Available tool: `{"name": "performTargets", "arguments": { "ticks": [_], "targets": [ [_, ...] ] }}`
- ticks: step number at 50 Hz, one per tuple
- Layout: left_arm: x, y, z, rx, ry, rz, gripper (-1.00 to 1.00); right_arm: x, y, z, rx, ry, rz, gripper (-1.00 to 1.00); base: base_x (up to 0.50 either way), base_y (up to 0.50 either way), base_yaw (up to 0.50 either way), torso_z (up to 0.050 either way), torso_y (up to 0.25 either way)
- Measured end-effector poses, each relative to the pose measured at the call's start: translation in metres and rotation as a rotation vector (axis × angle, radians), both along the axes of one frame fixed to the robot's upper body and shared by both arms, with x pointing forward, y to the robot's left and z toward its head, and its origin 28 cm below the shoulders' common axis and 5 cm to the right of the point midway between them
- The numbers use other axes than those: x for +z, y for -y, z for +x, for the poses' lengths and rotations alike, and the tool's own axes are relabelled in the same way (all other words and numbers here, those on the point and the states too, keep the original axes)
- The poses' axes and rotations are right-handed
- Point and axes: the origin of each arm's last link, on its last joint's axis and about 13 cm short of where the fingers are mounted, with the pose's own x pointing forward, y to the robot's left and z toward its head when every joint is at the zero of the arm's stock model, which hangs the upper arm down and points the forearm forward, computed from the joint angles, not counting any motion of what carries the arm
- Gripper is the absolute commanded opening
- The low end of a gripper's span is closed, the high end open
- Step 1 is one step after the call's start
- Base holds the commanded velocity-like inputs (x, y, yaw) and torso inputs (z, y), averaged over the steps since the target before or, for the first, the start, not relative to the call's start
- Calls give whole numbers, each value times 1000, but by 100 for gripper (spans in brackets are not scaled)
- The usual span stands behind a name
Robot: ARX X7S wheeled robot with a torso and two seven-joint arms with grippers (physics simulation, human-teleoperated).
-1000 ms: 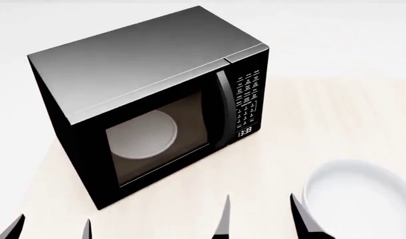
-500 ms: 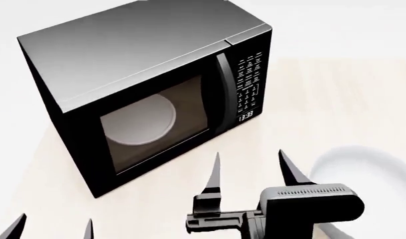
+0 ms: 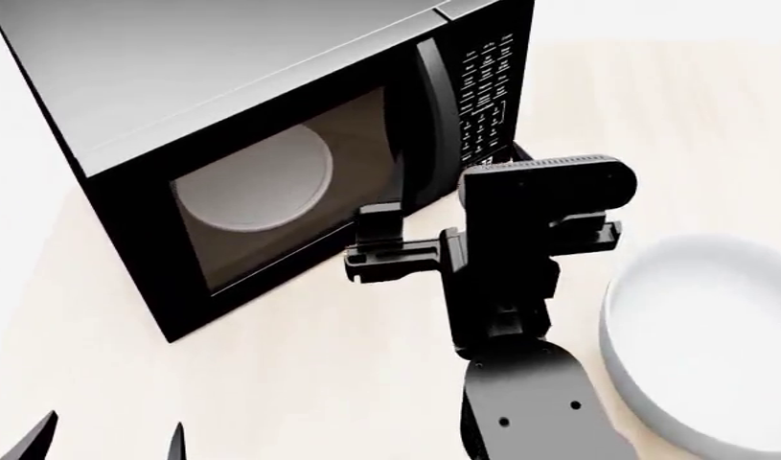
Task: Open the microwave.
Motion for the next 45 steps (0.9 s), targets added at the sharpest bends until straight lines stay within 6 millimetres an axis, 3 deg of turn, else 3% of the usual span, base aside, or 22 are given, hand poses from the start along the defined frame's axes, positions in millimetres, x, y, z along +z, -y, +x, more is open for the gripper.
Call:
{"name": "performTargets", "arguments": {
  "ticks": [20,45],
  "targets": [
    [0,0,0,-7,5,-6,100,15,-4,25,-18,-1,-38,100,0,0,0,0,0],
    [1,-1,0,-5,7,-8,100,6,-5,48,-40,-50,-61,100,0,0,0,0,0]
  ]
}}
